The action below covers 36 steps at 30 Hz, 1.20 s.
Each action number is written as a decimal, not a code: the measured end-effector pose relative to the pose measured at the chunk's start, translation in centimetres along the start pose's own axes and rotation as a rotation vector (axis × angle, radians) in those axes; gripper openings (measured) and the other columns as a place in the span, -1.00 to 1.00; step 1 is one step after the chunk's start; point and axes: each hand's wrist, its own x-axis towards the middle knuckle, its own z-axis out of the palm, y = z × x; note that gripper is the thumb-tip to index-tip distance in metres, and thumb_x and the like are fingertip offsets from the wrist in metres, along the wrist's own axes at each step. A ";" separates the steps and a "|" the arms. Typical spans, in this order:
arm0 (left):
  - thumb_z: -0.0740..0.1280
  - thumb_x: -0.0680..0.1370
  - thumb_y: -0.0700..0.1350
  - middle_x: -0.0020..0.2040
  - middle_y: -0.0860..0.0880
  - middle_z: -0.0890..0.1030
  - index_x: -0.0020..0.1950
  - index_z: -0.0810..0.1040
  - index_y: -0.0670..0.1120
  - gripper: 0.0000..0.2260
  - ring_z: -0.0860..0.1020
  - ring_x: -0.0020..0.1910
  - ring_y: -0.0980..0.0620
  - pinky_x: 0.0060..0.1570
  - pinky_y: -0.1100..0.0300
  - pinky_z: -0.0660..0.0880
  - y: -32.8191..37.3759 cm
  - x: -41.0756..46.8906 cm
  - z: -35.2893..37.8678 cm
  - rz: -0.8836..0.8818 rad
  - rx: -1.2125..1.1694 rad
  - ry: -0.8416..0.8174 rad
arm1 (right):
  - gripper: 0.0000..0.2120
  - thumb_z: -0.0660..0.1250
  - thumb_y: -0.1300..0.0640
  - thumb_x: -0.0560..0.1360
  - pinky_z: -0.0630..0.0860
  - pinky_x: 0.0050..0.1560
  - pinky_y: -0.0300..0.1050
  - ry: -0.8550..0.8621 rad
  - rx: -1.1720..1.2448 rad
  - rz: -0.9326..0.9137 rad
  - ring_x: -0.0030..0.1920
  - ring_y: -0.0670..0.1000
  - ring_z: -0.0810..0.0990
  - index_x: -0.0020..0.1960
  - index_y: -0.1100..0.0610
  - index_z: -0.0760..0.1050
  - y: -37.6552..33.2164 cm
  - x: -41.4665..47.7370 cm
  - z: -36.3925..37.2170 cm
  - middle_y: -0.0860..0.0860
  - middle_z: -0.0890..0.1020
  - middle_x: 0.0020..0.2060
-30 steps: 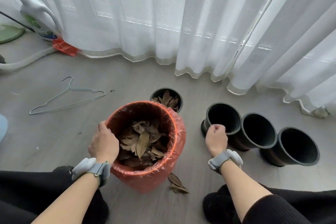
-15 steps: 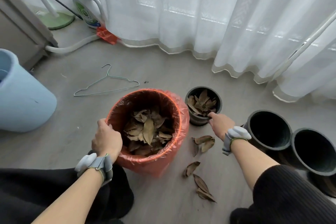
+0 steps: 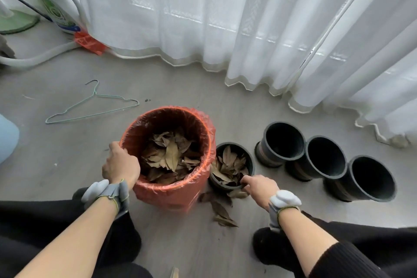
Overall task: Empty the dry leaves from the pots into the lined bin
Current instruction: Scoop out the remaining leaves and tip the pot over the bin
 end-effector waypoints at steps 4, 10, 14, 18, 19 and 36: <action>0.13 0.59 -0.22 0.09 -0.29 0.56 0.21 0.34 -0.12 -0.80 0.51 0.06 -0.38 -0.01 -0.08 0.38 2.0 -2.5 0.9 0.094 0.007 -0.067 | -0.72 0.18 -0.03 0.57 0.44 -0.03 -0.10 -0.009 0.016 0.095 0.11 0.10 0.60 0.25 -0.16 0.46 2.6 -4.8 1.0 0.02 0.62 0.13; 0.09 0.62 -0.20 0.08 -0.31 0.55 0.18 0.30 -0.15 -0.86 0.52 0.04 -0.37 -0.07 -0.07 0.38 2.6 -4.5 1.5 0.192 0.061 -0.102 | -0.60 0.20 0.07 0.47 0.54 0.05 -0.03 0.019 0.222 0.188 0.04 0.13 0.62 0.30 -0.04 0.31 2.9 -7.9 0.5 0.03 0.66 0.02; 0.04 0.65 -0.17 0.16 -0.27 0.51 0.18 0.26 -0.14 -0.86 0.52 0.02 -0.38 -0.12 -0.07 0.32 2.3 -4.9 2.4 0.210 0.027 -0.072 | -0.77 0.19 0.05 0.48 0.51 -0.03 -0.06 0.249 0.370 0.211 -0.03 0.10 0.61 0.13 0.03 0.35 1.4 -7.1 -1.6 0.00 0.64 -0.07; 0.03 0.65 -0.14 0.14 -0.25 0.53 0.18 0.26 -0.10 -0.87 0.54 -0.04 -0.38 -0.17 -0.06 0.27 2.6 -5.1 3.0 0.206 0.009 -0.024 | -0.52 0.31 -0.04 0.48 0.49 0.15 -0.01 0.286 0.400 0.206 0.25 0.07 0.46 0.35 0.06 0.31 -1.0 -5.5 -2.4 0.02 0.46 0.22; 0.03 0.65 -0.13 0.13 -0.24 0.53 0.18 0.26 -0.09 -0.87 0.54 -0.05 -0.38 -0.17 -0.05 0.28 2.9 -5.4 3.0 0.219 0.004 -0.020 | -0.39 0.35 -0.09 0.46 0.48 0.19 0.02 0.255 0.378 0.229 0.33 0.09 0.39 0.42 0.07 0.24 -1.2 -5.4 -2.3 0.05 0.38 0.29; 0.03 0.66 -0.12 0.12 -0.21 0.53 0.20 0.28 -0.11 -0.84 0.53 -0.06 -0.35 -0.20 -0.04 0.27 2.0 -4.7 3.2 0.227 0.023 0.046 | -0.77 0.17 0.10 0.58 0.50 0.02 -0.03 0.305 0.218 0.164 0.10 0.13 0.57 0.19 0.10 0.46 -1.5 -1.6 -0.3 0.05 0.57 0.11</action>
